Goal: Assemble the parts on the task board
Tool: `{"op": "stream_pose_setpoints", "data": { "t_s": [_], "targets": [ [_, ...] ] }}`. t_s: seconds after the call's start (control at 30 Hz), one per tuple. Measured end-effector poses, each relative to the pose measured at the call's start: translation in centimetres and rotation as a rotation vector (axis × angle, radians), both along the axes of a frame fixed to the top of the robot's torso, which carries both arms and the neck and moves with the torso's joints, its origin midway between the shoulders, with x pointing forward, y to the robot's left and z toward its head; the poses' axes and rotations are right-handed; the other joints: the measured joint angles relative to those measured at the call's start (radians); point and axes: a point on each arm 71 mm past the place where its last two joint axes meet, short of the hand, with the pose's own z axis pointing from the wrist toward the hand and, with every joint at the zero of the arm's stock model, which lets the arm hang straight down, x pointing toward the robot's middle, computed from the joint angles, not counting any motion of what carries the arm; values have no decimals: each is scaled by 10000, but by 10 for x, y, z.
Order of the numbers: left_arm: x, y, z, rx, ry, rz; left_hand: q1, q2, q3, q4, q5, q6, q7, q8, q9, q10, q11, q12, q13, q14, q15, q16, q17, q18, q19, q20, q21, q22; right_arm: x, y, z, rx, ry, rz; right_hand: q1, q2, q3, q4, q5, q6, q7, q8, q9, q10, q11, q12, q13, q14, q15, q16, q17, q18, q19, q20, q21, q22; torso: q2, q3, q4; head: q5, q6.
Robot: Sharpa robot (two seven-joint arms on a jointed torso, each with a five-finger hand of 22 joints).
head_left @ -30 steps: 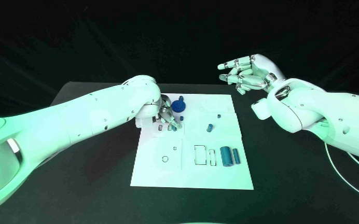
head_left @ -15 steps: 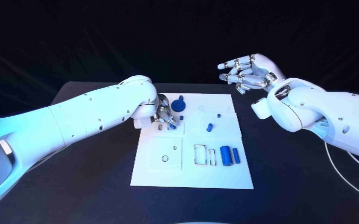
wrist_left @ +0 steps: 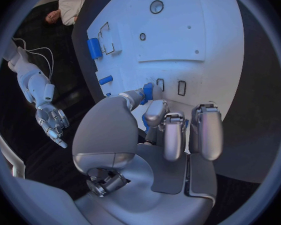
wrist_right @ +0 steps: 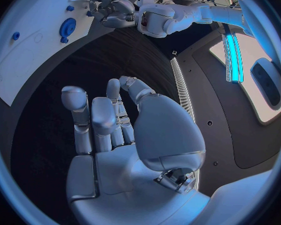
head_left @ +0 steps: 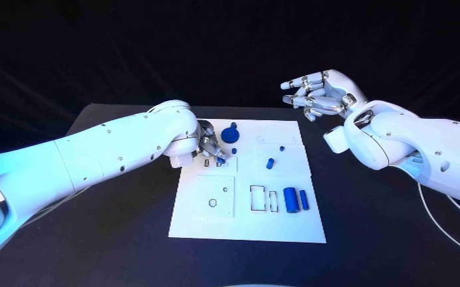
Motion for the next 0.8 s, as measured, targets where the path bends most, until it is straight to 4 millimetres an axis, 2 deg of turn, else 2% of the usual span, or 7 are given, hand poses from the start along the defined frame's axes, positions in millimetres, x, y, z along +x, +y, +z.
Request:
{"op": "stream_pose_setpoints", "data": {
  "t_s": [0.4,0.8],
  "targets": [
    [-3,3,-6,426,-418,-92,-118,-118,191,-191,-8,-35,-35,41,54,-1,0,0,-27,0,0,0,0,0,0,1,36,8,0,0,-1,-7,35,-2,-23,-23,1,2,0,0,0,0,0,-28,-28,0,0,0,0,0,1,0,0,0,0,-7,5,-16,-13,54,-30],
    [-3,3,-5,675,-600,-249,-142,-141,217,-217,-11,-35,-35,38,80,-2,1,0,-27,0,0,0,-1,0,0,1,36,6,0,0,-1,-11,56,12,-23,-23,26,27,0,0,0,0,0,-28,-27,0,1,0,0,0,1,0,1,0,0,-21,10,-13,-15,94,-62]
  ]
}}
